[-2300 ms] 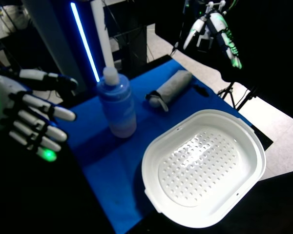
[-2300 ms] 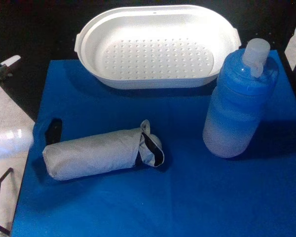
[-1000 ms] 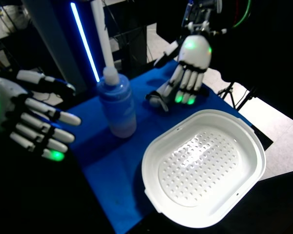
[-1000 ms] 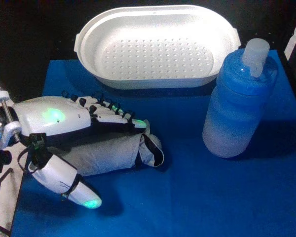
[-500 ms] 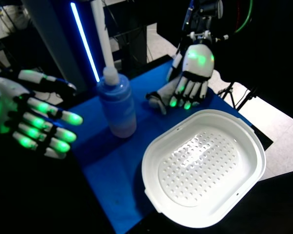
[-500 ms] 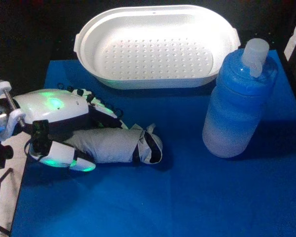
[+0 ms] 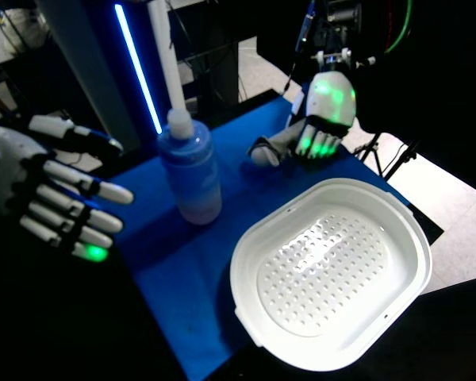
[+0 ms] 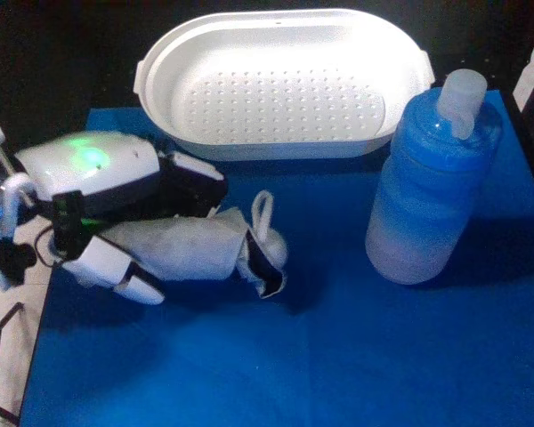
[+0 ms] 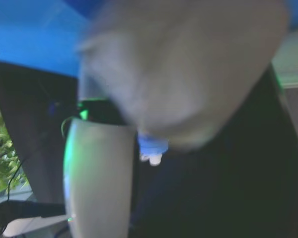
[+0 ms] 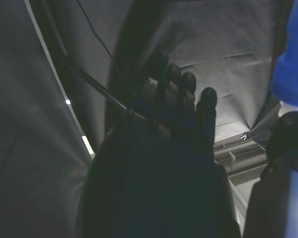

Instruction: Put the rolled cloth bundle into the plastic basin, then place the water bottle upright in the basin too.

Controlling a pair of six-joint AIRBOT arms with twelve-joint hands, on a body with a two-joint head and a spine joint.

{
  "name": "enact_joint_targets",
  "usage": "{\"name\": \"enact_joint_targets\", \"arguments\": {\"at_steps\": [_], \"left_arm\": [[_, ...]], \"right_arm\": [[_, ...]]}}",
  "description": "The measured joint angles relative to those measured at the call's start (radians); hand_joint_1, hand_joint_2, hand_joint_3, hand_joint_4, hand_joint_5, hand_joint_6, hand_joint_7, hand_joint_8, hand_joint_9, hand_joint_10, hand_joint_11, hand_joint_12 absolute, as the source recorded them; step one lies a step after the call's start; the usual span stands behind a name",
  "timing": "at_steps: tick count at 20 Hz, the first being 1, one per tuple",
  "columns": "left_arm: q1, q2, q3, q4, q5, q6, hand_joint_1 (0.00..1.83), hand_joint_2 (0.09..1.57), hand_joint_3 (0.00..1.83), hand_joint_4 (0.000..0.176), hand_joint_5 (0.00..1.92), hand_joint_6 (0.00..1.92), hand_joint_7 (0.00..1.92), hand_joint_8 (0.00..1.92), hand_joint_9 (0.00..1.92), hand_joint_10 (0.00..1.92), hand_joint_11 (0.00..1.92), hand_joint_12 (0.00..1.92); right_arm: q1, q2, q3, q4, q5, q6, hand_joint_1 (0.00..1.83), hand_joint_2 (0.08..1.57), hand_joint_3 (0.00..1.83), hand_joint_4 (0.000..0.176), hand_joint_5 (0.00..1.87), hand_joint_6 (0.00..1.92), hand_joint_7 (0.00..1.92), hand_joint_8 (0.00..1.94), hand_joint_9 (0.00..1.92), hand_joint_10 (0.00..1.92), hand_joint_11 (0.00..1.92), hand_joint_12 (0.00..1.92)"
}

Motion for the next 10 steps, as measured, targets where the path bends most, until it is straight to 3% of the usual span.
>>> {"name": "enact_joint_targets", "arguments": {"at_steps": [2,3,4,5,6,10], "left_arm": [[-0.04,0.021,-0.015,0.008,-0.083,-0.001,1.69,1.18,0.0,0.176,0.83,1.92,1.18,1.92,1.46,1.92,1.57,1.92],[-0.072,0.029,-0.014,0.007,-0.124,0.0,1.65,1.12,0.0,0.176,0.87,1.92,1.21,1.92,1.48,1.92,1.57,1.92],[-0.1,0.032,-0.011,0.008,-0.148,0.0,1.58,0.95,0.0,0.176,0.96,1.92,1.26,1.92,1.5,1.92,1.57,1.92],[-0.124,0.033,-0.004,0.015,-0.161,-0.001,1.54,1.0,0.0,0.176,0.92,1.92,1.2,1.92,1.4,1.92,1.46,1.92],[-0.151,0.033,0.003,0.027,-0.164,0.002,1.76,1.07,0.03,0.176,0.86,1.92,1.18,1.92,1.43,1.92,1.53,1.92],[-0.273,-0.015,0.072,-0.015,-0.134,0.088,1.79,1.1,0.03,0.176,0.74,1.92,0.93,1.92,1.24,1.92,1.38,1.92]], "right_arm": [[0.0,0.0,0.0,0.001,0.0,0.0,0.41,1.28,0.0,0.099,0.15,0.0,0.17,0.0,0.18,0.0,0.08,0.39],[0.0,0.0,0.0,-0.001,0.001,0.0,0.42,1.28,0.0,0.091,0.15,0.0,0.17,0.0,0.18,0.0,0.09,0.38],[0.0,-0.001,0.0,-0.001,0.0,0.0,0.43,1.29,0.0,0.08,0.14,0.0,0.18,0.0,0.19,0.0,0.09,0.37],[0.0,-0.002,0.003,-0.001,0.0,0.0,0.43,1.29,0.0,0.081,0.15,0.0,0.19,0.0,0.2,0.0,0.14,0.29],[0.0,-0.003,0.006,0.0,0.001,0.0,0.42,1.29,0.0,0.074,0.14,0.0,0.2,0.0,0.2,0.0,0.16,0.23],[0.0,-0.013,0.012,0.001,0.0,0.0,0.42,1.29,0.0,0.075,0.13,0.0,0.18,0.0,0.18,0.0,0.14,0.21]]}}
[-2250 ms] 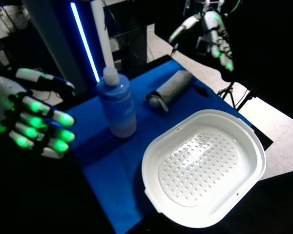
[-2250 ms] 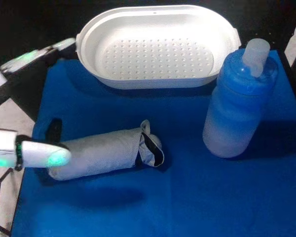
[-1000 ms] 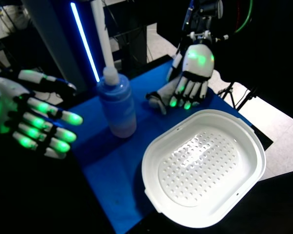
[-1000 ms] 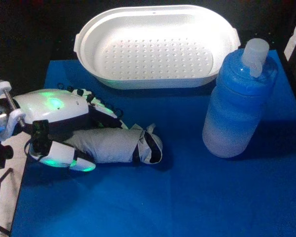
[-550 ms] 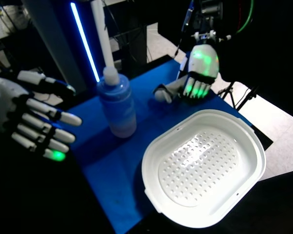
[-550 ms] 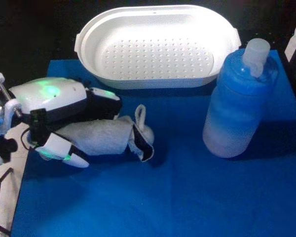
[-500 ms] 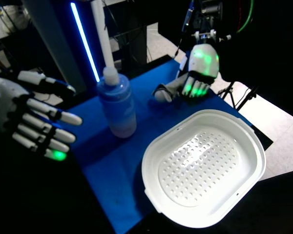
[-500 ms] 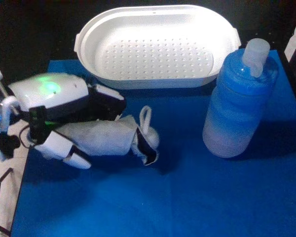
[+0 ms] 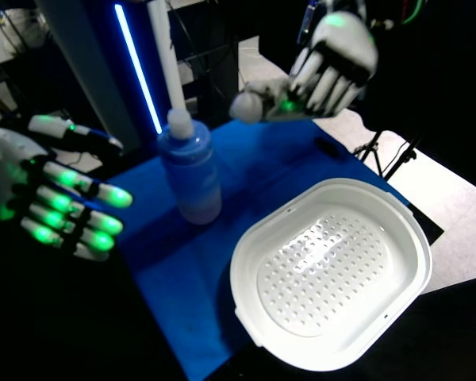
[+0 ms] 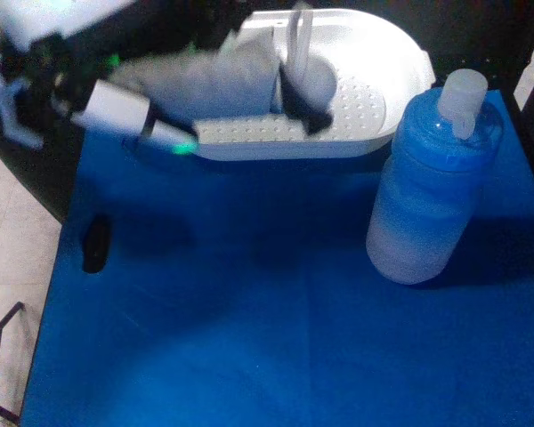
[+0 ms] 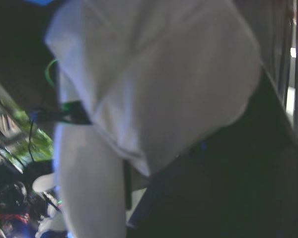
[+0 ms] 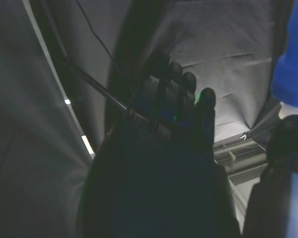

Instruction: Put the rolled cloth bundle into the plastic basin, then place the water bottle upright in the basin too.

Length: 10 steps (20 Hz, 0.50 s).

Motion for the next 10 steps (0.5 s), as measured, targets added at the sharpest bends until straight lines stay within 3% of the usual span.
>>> {"name": "enact_joint_targets", "arguments": {"at_steps": [1,2,3,4,7,10], "left_arm": [[-0.021,-0.029,0.032,-0.008,0.03,0.004,1.78,1.1,0.01,0.167,0.68,1.92,0.84,1.92,1.16,1.92,1.33,1.92],[-0.033,-0.069,0.073,-0.023,0.066,0.005,1.72,1.1,0.01,0.176,0.63,1.92,0.85,1.92,1.17,1.92,1.31,1.92],[-0.035,-0.093,0.097,-0.035,0.092,0.006,1.7,1.09,0.0,0.161,0.64,1.92,0.87,1.92,1.17,1.92,1.3,1.92],[-0.042,-0.13,0.132,-0.054,0.132,0.011,1.7,1.1,0.0,0.171,0.67,1.92,0.91,1.92,1.19,1.92,1.31,1.92],[-0.064,-0.218,0.225,-0.126,0.214,0.031,1.7,1.15,0.02,0.176,0.74,1.92,0.97,1.92,1.23,1.92,1.37,1.92],[-0.089,-0.3,0.333,-0.183,0.285,0.052,1.72,1.15,0.01,0.176,0.88,1.92,1.08,1.92,1.32,1.92,1.47,1.92]], "right_arm": [[0.0,-0.003,0.002,-0.001,0.0,0.0,0.42,1.28,0.0,0.086,0.12,0.0,0.17,0.0,0.17,0.0,0.14,0.21],[0.0,-0.005,0.007,-0.002,-0.002,0.005,0.38,1.28,0.0,0.089,0.11,0.0,0.17,0.0,0.18,0.0,0.17,0.21],[0.0,-0.006,0.009,-0.002,-0.001,0.009,0.35,1.29,0.0,0.087,0.11,0.0,0.18,0.0,0.19,0.01,0.19,0.22],[0.0,-0.006,0.013,-0.002,0.0,0.011,0.35,1.29,0.0,0.09,0.11,0.0,0.18,0.0,0.2,0.0,0.19,0.21],[0.0,-0.011,0.018,0.0,-0.001,0.016,0.37,1.3,0.0,0.071,0.1,0.0,0.17,0.0,0.19,0.0,0.2,0.21],[0.0,-0.024,0.032,-0.002,0.001,0.026,0.39,1.29,0.0,0.07,0.11,0.0,0.18,0.0,0.2,0.0,0.2,0.2]]}}
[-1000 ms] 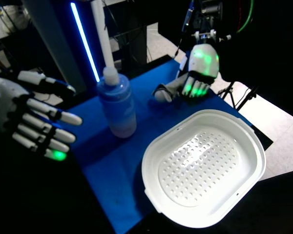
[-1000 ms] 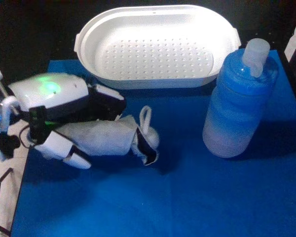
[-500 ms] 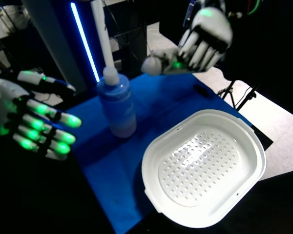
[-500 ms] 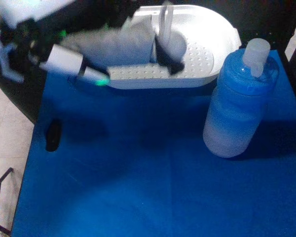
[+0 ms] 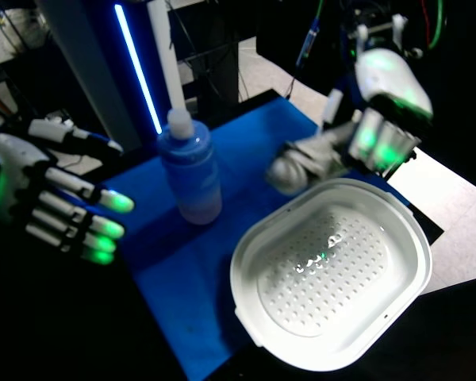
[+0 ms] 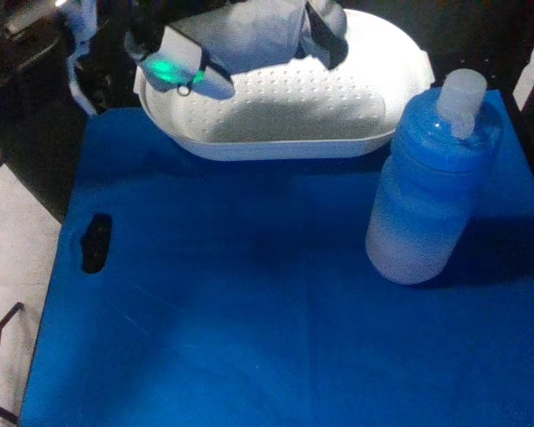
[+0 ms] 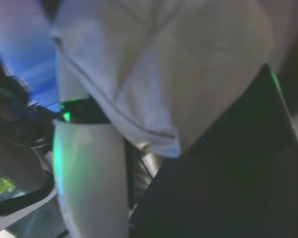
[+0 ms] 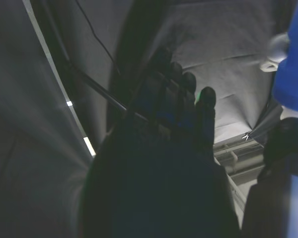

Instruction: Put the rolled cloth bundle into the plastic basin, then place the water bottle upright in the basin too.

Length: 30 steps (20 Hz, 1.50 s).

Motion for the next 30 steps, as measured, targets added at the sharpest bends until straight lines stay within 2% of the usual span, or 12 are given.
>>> {"name": "enact_joint_targets", "arguments": {"at_steps": [11,16,17,18,20,21,22,23,24,25,29,30], "left_arm": [[-0.007,-0.229,0.311,-0.062,0.24,0.004,1.72,1.13,0.0,0.176,0.79,1.92,0.98,1.92,1.24,1.92,1.41,1.92],[0.003,-0.272,0.389,-0.069,0.323,0.004,1.49,1.22,0.02,0.176,0.67,1.92,0.97,1.92,1.17,1.92,1.25,1.92],[0.004,-0.282,0.407,-0.069,0.332,0.004,1.2,1.23,0.01,0.168,0.6,1.92,0.82,1.92,1.04,1.92,1.15,1.92],[0.004,-0.286,0.41,-0.069,0.335,0.004,0.98,1.24,0.0,0.091,0.71,1.46,0.66,1.82,0.93,1.92,1.08,1.92],[0.004,-0.294,0.412,-0.068,0.349,0.005,0.94,1.2,0.0,0.166,0.8,1.26,0.52,1.77,0.79,1.92,0.98,1.92],[0.004,-0.295,0.412,-0.069,0.351,0.004,0.92,1.22,0.0,0.176,0.76,1.31,0.42,1.67,0.54,1.92,0.73,1.92],[0.004,-0.295,0.412,-0.069,0.348,0.004,0.72,1.09,0.0,0.101,0.53,0.58,0.35,1.18,0.34,1.41,0.3,1.78],[0.003,-0.295,0.412,-0.069,0.347,0.004,0.7,1.08,0.0,0.101,0.56,0.43,0.36,1.11,0.34,1.34,0.27,1.73],[0.003,-0.295,0.412,-0.069,0.346,0.005,0.65,1.05,0.0,0.103,0.55,0.23,0.35,0.91,0.33,1.04,0.17,1.45],[0.003,-0.291,0.4,-0.07,0.346,0.005,0.6,1.02,0.0,0.108,0.49,0.01,0.45,0.27,0.36,0.4,0.02,1.12],[0.0,-0.226,0.303,-0.072,0.262,-0.001,0.53,0.99,0.0,0.173,0.27,0.0,0.31,0.0,0.32,0.0,0.0,0.86],[0.0,-0.188,0.253,-0.072,0.226,-0.001,0.44,0.96,0.0,0.176,0.2,0.0,0.23,0.0,0.25,0.0,0.0,0.82]], "right_arm": [[0.011,-0.03,0.032,-0.019,-0.001,0.019,0.48,1.31,0.0,0.108,0.09,0.0,0.18,0.0,0.17,0.0,0.15,0.16],[0.012,-0.031,0.04,-0.027,-0.001,0.019,0.48,1.31,0.0,0.093,0.11,0.0,0.18,0.0,0.17,0.0,0.15,0.16],[0.014,-0.035,0.043,-0.024,-0.002,0.019,0.48,1.3,0.0,0.094,0.11,0.01,0.19,0.01,0.18,0.0,0.15,0.16],[0.015,-0.039,0.043,-0.024,-0.001,0.019,0.48,1.31,0.0,0.098,0.12,0.01,0.19,0.01,0.18,0.0,0.14,0.16],[0.015,-0.045,0.046,-0.032,-0.002,0.021,0.48,1.31,0.0,0.096,0.12,0.0,0.19,0.0,0.18,0.0,0.15,0.17],[0.015,-0.046,0.047,-0.035,-0.003,0.022,0.48,1.3,0.0,0.093,0.12,0.0,0.19,0.0,0.18,0.0,0.16,0.17],[0.015,-0.046,0.047,-0.035,-0.002,0.022,0.47,1.31,0.0,0.085,0.12,0.0,0.18,0.0,0.18,0.0,0.16,0.17],[0.015,-0.046,0.047,-0.034,-0.001,0.022,0.46,1.31,0.0,0.085,0.12,0.0,0.18,0.0,0.18,0.0,0.16,0.17],[0.015,-0.046,0.048,-0.031,-0.001,0.023,0.46,1.31,0.0,0.089,0.12,0.0,0.18,0.0,0.18,0.0,0.15,0.17],[0.015,-0.046,0.048,-0.03,-0.001,0.026,0.48,1.31,0.0,0.092,0.12,0.0,0.18,0.0,0.18,0.0,0.15,0.17],[0.015,-0.046,0.048,-0.034,-0.002,0.037,0.48,1.3,0.0,0.109,0.11,0.0,0.15,0.0,0.15,0.0,0.14,0.17],[0.016,-0.046,0.047,-0.033,-0.001,0.039,0.47,1.27,0.0,0.144,0.11,0.0,0.15,0.0,0.15,0.0,0.14,0.18]]}}
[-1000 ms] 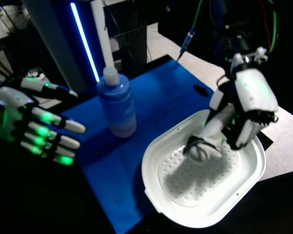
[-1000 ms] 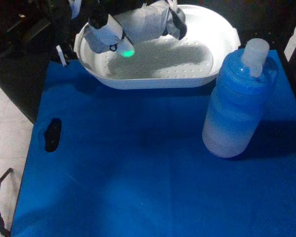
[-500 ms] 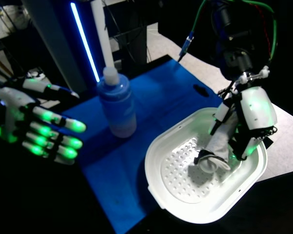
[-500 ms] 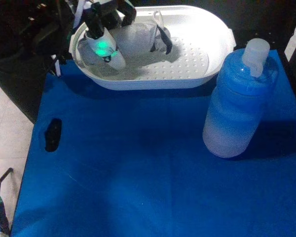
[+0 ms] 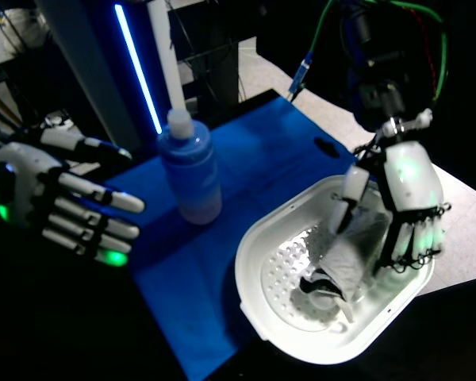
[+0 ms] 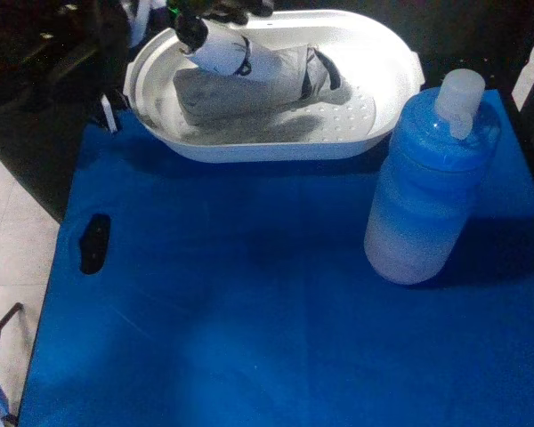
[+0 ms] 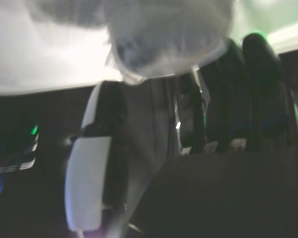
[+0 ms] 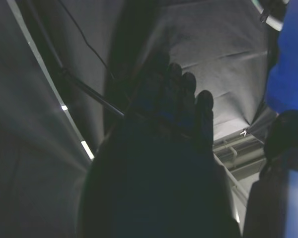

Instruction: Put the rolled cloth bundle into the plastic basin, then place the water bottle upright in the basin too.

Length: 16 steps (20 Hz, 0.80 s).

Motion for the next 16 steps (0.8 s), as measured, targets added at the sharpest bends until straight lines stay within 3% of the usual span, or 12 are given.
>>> {"name": "enact_joint_targets", "arguments": {"at_steps": [2,4,6,8,10,13,16], "left_arm": [[0.014,0.081,-0.095,0.001,-0.084,-0.001,0.39,0.93,0.0,0.176,0.14,0.0,0.17,0.0,0.2,0.0,0.0,0.74],[0.056,0.183,-0.201,0.0,-0.183,-0.003,0.33,0.91,0.0,0.176,0.03,0.0,0.05,0.0,0.07,0.0,0.0,0.54],[0.122,0.285,-0.302,-0.023,-0.276,-0.002,0.36,0.88,0.0,0.176,0.0,0.0,0.0,0.0,0.0,0.0,0.0,0.01],[0.211,0.38,-0.4,-0.077,-0.388,-0.002,0.45,0.83,0.0,0.176,0.0,0.0,0.0,0.0,0.0,0.0,0.0,0.0],[0.305,0.449,-0.485,-0.123,-0.516,-0.004,0.45,0.82,0.0,0.176,0.0,0.0,0.0,0.0,0.0,0.0,0.0,0.0],[0.461,0.511,-0.586,-0.168,-0.676,-0.043,0.37,0.82,0.0,0.176,0.0,0.0,0.0,0.0,0.0,0.0,0.0,0.0],[0.632,0.543,-0.676,-0.286,-0.877,-0.056,0.53,0.78,0.0,0.176,0.0,0.0,0.0,0.0,0.0,0.0,0.0,0.0]], "right_arm": [[0.018,0.0,-0.003,0.008,-0.006,0.006,0.48,1.24,0.0,0.162,0.1,0.0,0.14,0.0,0.14,0.0,0.14,0.17],[0.029,0.0,-0.008,0.004,0.0,0.007,0.53,1.19,0.0,0.153,0.06,0.0,0.1,0.0,0.13,0.0,0.15,0.19],[0.034,0.0,-0.016,-0.001,0.001,0.009,0.56,1.08,0.0,0.16,0.02,0.0,0.05,0.0,0.11,0.0,0.17,0.21],[0.037,0.001,-0.027,-0.012,0.002,0.009,0.55,1.0,0.0,0.155,0.0,0.0,0.04,0.0,0.12,0.0,0.18,0.23],[0.037,0.002,-0.034,-0.032,0.002,0.009,0.64,0.94,0.0,0.176,0.0,0.0,0.03,0.0,0.09,0.0,0.13,0.21],[0.059,0.001,-0.038,-0.047,0.0,0.027,0.73,0.87,0.0,0.176,0.0,0.0,0.0,0.0,0.07,0.0,0.07,0.19],[0.11,-0.019,-0.037,-0.044,0.027,0.034,0.8,0.8,0.0,0.176,0.0,0.0,0.0,0.0,0.07,0.0,0.05,0.23]]}}
